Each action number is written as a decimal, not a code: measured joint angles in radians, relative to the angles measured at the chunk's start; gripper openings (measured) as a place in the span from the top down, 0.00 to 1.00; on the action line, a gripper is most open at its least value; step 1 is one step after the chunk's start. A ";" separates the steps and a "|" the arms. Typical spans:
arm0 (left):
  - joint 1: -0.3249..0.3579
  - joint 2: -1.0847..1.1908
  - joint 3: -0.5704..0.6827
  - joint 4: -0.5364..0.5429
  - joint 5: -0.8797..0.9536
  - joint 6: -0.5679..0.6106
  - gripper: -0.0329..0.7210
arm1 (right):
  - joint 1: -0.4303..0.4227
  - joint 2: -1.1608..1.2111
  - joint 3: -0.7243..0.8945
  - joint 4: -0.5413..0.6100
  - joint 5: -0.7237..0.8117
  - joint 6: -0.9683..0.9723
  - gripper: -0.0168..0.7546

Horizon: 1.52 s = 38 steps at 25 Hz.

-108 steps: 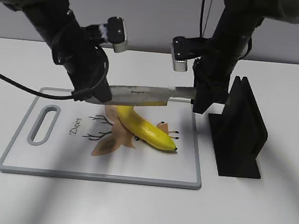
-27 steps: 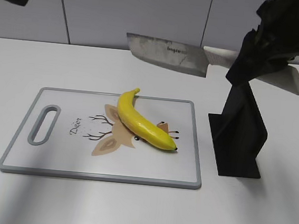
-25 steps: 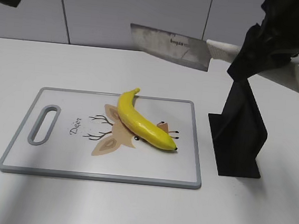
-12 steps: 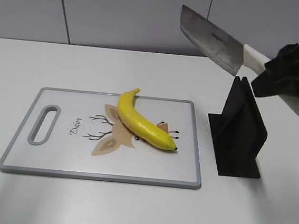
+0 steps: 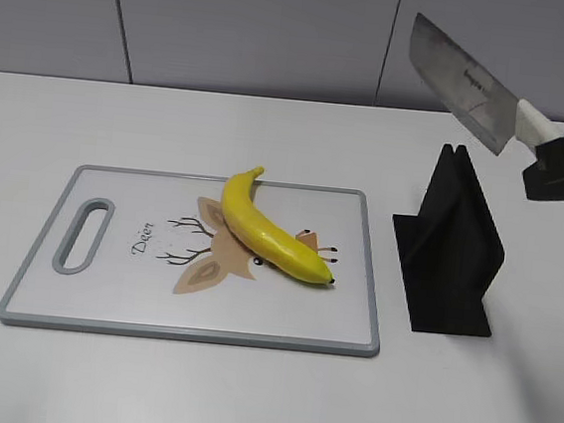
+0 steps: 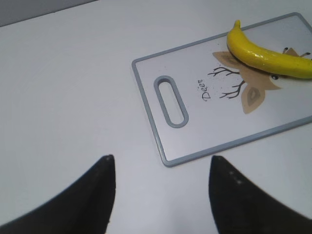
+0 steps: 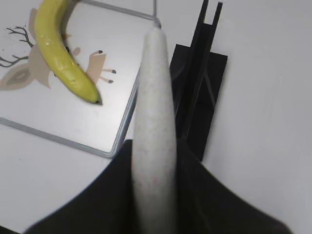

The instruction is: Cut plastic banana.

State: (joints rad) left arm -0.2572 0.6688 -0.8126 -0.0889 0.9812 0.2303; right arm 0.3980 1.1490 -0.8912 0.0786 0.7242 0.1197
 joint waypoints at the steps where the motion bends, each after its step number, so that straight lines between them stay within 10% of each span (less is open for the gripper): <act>1: 0.000 -0.037 0.031 0.000 0.000 -0.014 0.17 | 0.000 0.000 0.000 0.000 -0.010 0.010 0.75; 38: 0.000 -0.674 0.302 0.098 0.151 -0.181 0.22 | 0.000 0.019 0.024 -0.095 0.002 0.278 0.75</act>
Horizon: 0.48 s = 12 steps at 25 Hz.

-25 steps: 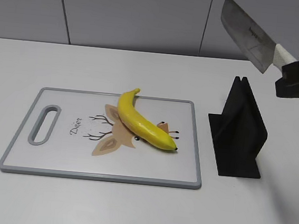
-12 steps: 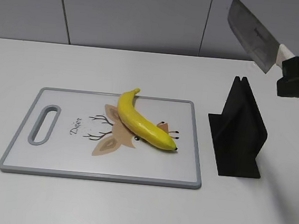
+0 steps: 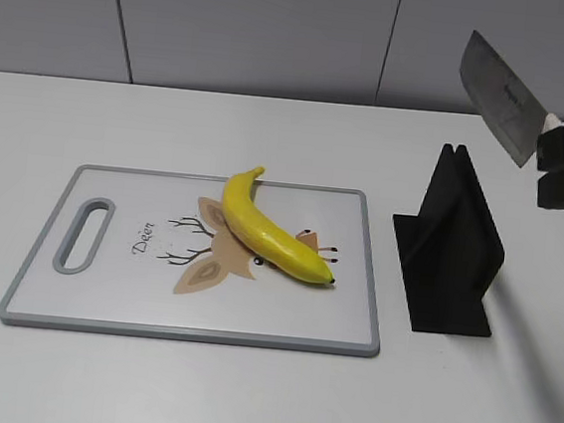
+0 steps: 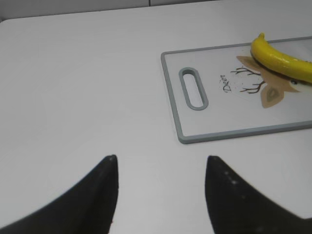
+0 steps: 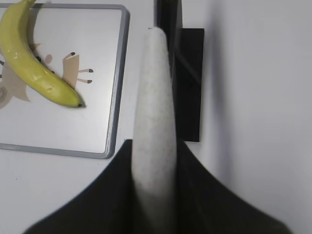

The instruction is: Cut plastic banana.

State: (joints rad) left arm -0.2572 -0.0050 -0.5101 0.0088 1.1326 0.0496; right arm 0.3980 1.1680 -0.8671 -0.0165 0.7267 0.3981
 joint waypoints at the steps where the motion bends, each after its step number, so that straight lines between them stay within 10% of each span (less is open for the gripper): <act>1: 0.000 0.000 0.009 0.000 -0.019 0.000 0.22 | 0.000 0.012 0.000 0.000 0.000 0.005 0.75; 12: 0.000 0.000 0.016 0.010 -0.038 0.000 0.22 | 0.000 0.158 0.003 -0.049 -0.038 0.059 0.75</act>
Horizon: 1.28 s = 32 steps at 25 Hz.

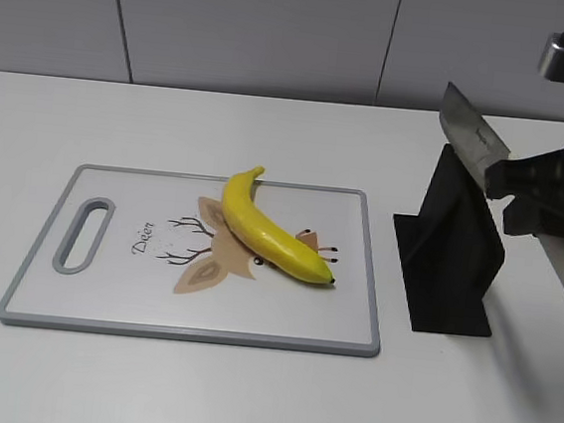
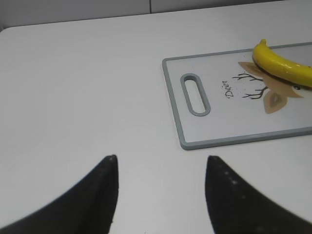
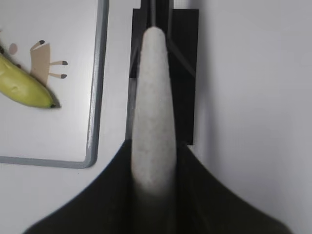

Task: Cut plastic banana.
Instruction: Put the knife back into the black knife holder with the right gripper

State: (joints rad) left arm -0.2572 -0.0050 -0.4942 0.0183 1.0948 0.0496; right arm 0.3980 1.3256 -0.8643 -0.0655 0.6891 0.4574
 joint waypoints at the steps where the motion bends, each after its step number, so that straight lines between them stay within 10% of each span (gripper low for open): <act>1: 0.000 0.000 0.000 0.000 0.000 0.000 0.22 | 0.000 0.005 0.000 -0.017 -0.006 0.023 0.75; 32: 0.000 0.000 0.000 0.001 -0.003 0.001 0.22 | -0.001 0.010 0.000 -0.028 -0.035 0.024 0.75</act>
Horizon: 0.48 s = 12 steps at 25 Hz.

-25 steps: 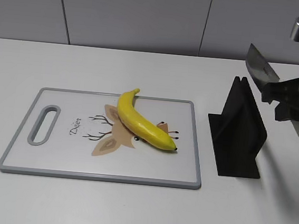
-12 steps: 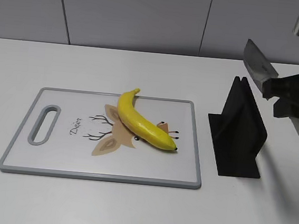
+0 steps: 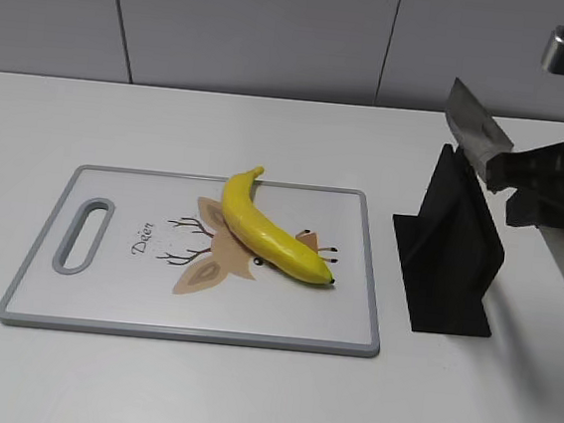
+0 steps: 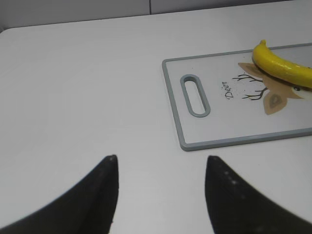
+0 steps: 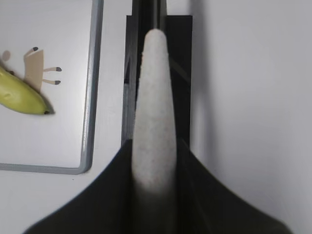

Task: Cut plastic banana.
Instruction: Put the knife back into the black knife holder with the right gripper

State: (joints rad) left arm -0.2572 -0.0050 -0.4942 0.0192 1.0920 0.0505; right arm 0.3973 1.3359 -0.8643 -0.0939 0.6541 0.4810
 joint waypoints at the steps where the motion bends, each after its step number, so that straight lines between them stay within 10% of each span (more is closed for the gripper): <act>1: 0.000 0.000 0.000 0.000 0.000 0.000 0.22 | 0.000 0.014 0.000 0.000 -0.001 0.000 0.75; 12: 0.000 0.000 0.000 0.000 0.000 0.000 0.29 | 0.000 0.114 0.000 0.000 -0.023 -0.002 0.75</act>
State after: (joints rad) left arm -0.2572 -0.0050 -0.4942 0.0192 1.0918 0.0505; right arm 0.3973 1.4495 -0.8643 -0.0942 0.6315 0.4789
